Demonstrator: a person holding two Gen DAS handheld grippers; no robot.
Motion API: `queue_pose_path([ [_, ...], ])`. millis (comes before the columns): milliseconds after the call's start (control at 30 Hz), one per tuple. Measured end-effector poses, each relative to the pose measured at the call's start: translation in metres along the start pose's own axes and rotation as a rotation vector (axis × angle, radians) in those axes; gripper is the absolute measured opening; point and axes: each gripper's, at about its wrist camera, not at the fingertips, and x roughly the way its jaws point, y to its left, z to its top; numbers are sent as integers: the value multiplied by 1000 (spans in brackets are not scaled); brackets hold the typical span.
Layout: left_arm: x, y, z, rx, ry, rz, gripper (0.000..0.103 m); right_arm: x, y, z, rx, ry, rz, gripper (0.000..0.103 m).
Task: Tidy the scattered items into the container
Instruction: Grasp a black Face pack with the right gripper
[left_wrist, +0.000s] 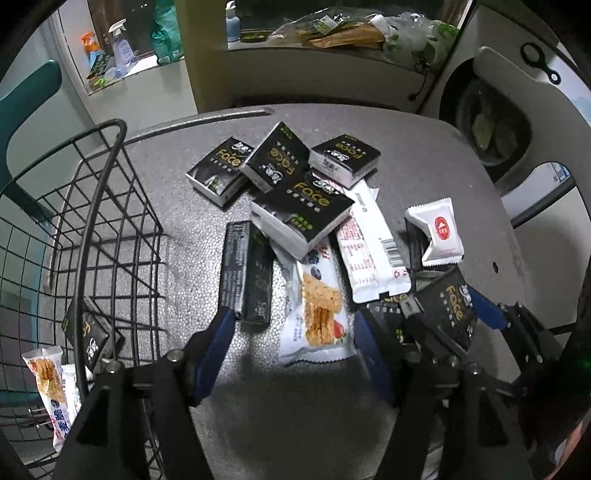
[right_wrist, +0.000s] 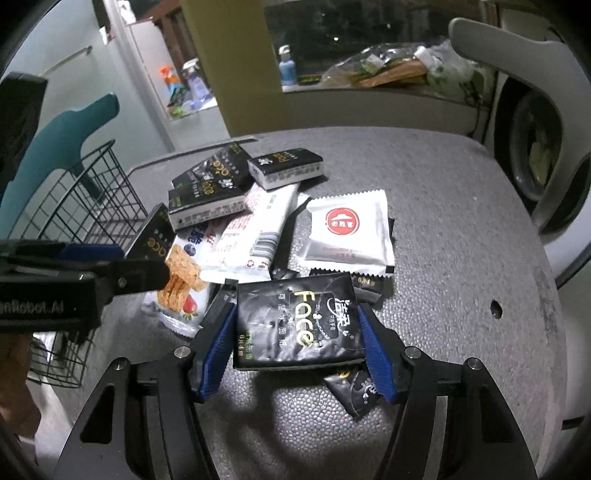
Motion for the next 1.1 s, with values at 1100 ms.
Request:
queue_pose_path([
  [1100,32,1,32,-23,28,87,77,-4,-12,0,80,-16,80,64],
])
